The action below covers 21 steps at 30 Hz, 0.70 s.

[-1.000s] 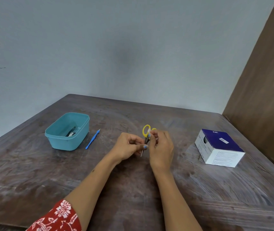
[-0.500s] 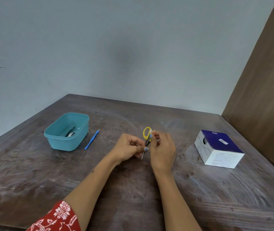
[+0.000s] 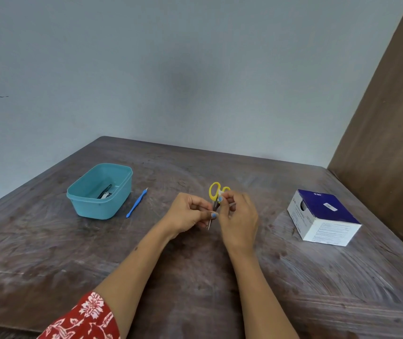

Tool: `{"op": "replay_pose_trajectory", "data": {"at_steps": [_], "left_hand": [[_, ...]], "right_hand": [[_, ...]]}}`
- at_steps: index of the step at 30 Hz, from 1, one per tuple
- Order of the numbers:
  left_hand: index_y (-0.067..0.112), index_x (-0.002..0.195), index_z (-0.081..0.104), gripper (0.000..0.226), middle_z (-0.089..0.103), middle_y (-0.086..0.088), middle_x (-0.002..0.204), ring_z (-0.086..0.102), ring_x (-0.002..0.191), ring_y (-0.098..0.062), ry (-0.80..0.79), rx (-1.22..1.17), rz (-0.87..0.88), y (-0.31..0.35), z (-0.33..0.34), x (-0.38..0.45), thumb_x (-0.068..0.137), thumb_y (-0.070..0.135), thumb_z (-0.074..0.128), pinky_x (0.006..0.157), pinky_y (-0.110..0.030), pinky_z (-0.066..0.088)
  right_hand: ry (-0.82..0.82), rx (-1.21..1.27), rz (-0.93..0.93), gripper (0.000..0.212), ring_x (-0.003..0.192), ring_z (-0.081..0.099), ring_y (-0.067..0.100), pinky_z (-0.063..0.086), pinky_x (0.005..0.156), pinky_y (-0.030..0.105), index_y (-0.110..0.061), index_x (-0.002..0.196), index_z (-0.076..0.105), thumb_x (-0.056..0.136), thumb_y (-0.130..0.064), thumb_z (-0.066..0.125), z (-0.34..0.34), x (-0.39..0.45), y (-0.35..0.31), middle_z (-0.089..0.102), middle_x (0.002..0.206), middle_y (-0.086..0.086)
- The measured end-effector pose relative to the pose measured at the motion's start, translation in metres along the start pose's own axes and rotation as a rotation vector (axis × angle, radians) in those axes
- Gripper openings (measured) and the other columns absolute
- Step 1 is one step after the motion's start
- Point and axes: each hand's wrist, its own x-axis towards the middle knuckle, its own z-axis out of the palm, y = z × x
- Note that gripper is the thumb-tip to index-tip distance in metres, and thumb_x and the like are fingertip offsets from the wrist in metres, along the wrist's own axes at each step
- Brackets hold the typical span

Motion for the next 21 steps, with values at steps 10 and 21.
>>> {"op": "replay_pose_trajectory", "data": {"at_steps": [10, 21], "left_hand": [[-0.002, 0.078, 0.067, 0.007, 0.060, -0.010, 0.059, 0.055, 0.043, -0.005, -0.054, 0.148, 0.029, 0.001, -0.001, -0.001, 0.074, -0.006, 0.071, 0.049, -0.018, 0.051], [-0.004, 0.084, 0.069, 0.010, 0.062, -0.013, 0.068, 0.054, 0.054, -0.015, 0.000, 0.242, 0.067, 0.001, -0.010, 0.003, 0.075, -0.002, 0.072, 0.052, -0.021, 0.050]], "right_hand": [[0.123, -0.063, -0.073, 0.007, 0.086, 0.056, 0.028, 0.045, 0.076, 0.041, -0.007, 0.090, 0.069, 0.084, -0.006, 0.065, -0.006, 0.002, 0.000, 0.064, 0.088, 0.009], [0.006, -0.107, 0.102, 0.019, 0.099, 0.046, 0.015, 0.018, 0.083, 0.029, -0.026, 0.102, 0.069, 0.095, -0.026, 0.052, -0.006, 0.007, 0.009, 0.057, 0.095, -0.003]]}}
